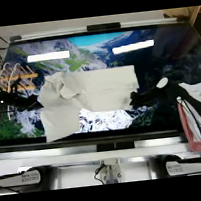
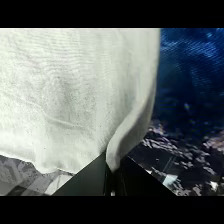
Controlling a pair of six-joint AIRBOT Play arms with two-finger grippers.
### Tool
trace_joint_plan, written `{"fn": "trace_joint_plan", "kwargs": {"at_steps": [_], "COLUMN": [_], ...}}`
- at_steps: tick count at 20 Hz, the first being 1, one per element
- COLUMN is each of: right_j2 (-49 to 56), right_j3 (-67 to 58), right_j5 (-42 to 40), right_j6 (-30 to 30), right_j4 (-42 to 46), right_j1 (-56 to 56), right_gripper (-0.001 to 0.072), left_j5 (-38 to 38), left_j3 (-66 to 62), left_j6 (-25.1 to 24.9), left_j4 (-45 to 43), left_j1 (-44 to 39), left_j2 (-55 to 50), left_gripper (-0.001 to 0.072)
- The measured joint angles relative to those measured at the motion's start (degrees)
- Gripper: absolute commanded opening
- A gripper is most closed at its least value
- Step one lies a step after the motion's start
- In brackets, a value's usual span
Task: Fold the shirts.
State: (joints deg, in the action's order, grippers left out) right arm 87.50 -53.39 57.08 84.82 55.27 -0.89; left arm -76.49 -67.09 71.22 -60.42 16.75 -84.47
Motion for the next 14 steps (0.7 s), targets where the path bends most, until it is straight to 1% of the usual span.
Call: {"fn": "trace_joint_plan", "kwargs": {"at_steps": [2, 4, 5, 7, 8, 11, 14], "right_j2": [-1.29, -5.77, -8.79, -16.22, -19.98, -32.28, -42.91], "right_j3": [-2.71, -8.55, -12.28, -21.84, -26.64, -40.54, -48.17], "right_j5": [2.25, 3.87, 6.05, 5.99, 6.56, 4.61, 2.86], "right_j6": [-1.46, -3.02, -3.63, -4.61, -4.98, -5.60, -5.73], "right_j4": [1.68, -0.09, 0.22, 0.13, 1.40, 7.52, 14.19], "right_j1": [-1.20, -1.18, -0.81, 0.52, 1.20, 2.54, 2.95], "right_gripper": [0.0078, 0.0078, 0.0078, 0.0079, 0.0078, 0.0079, 0.0078], "left_j5": [-1.99, -3.13, -3.80, -2.89, -1.64, 3.93, 8.59], "left_j3": [-2.97, -9.29, -13.55, -24.87, -30.29, -43.69, -48.70], "left_j6": [-0.57, -0.92, -0.98, -0.94, -0.15, 5.79, 11.19], "left_j4": [-0.02, 0.02, -0.02, -0.04, -0.26, -1.79, -4.07], "left_j1": [0.00, 0.02, 0.02, 0.11, 0.11, 0.09, 0.11], "left_j2": [2.36, 6.56, 8.98, 15.15, 18.14, 28.30, 38.03], "left_gripper": [0.0041, 0.0042, 0.0042, 0.0042, 0.0043, 0.0042, 0.0042]}}
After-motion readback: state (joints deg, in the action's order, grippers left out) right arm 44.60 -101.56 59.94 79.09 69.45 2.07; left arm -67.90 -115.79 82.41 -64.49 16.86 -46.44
